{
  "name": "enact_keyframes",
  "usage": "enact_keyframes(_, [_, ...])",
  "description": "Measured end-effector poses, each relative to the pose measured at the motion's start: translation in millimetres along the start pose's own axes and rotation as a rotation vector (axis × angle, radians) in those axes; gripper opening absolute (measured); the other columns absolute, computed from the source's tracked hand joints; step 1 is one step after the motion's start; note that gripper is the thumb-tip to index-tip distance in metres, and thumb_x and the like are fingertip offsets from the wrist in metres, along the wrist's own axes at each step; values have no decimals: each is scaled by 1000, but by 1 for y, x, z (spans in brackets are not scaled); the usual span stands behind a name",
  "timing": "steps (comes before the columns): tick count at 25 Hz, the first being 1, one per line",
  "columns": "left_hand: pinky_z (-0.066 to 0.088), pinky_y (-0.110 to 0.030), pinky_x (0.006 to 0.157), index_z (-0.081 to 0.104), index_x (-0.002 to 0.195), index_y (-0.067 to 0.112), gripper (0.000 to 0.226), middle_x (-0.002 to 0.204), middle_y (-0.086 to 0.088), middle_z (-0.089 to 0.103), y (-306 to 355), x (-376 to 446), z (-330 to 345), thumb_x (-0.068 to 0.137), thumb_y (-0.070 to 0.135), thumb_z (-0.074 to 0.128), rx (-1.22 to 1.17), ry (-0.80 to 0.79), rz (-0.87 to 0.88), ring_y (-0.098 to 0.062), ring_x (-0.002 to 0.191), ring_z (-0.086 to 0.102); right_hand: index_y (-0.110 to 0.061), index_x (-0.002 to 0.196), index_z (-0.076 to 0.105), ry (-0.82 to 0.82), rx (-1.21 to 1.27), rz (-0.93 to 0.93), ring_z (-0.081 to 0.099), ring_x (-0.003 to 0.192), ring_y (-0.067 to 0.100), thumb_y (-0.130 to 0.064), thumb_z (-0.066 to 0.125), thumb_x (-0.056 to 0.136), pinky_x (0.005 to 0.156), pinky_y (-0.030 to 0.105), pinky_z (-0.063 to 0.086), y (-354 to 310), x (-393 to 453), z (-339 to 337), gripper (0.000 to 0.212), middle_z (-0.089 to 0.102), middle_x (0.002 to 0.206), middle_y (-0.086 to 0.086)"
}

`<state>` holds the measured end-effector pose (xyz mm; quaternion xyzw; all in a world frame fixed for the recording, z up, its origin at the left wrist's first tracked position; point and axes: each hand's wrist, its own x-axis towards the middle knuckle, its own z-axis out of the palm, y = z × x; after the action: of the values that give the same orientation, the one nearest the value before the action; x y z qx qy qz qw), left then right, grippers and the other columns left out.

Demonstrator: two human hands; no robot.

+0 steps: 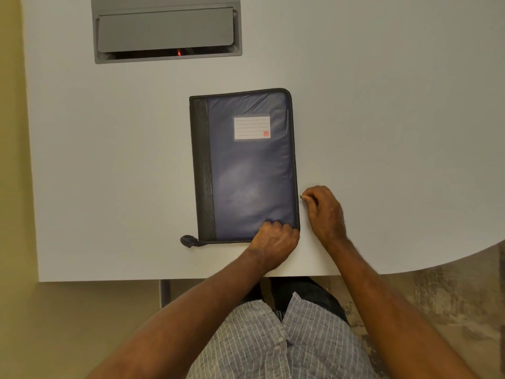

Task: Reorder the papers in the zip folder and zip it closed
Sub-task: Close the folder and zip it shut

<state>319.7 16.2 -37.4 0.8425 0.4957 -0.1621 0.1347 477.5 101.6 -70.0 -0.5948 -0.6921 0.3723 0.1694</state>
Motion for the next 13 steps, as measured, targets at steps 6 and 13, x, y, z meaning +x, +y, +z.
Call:
enact_keyframes(6, [58,-33,65,70,102,18,19,88,-3,72,3,0,3,86,26,76,-20,-70,-26,-20,69,68,-11,107,67,-54,14,14,60,89,12,-21,56,105,83,19,52,-1,42,3,15,67,104,7])
enact_keyframes(13, [42,-23,50,67,72,26,18,62,5,62,19,10,-4,72,33,83,-28,-137,23,-12,49,56,-13,99,66,72,19,18,62,84,15,-17,59,104,77,26,56,-17,94,-5,10,65,95,1])
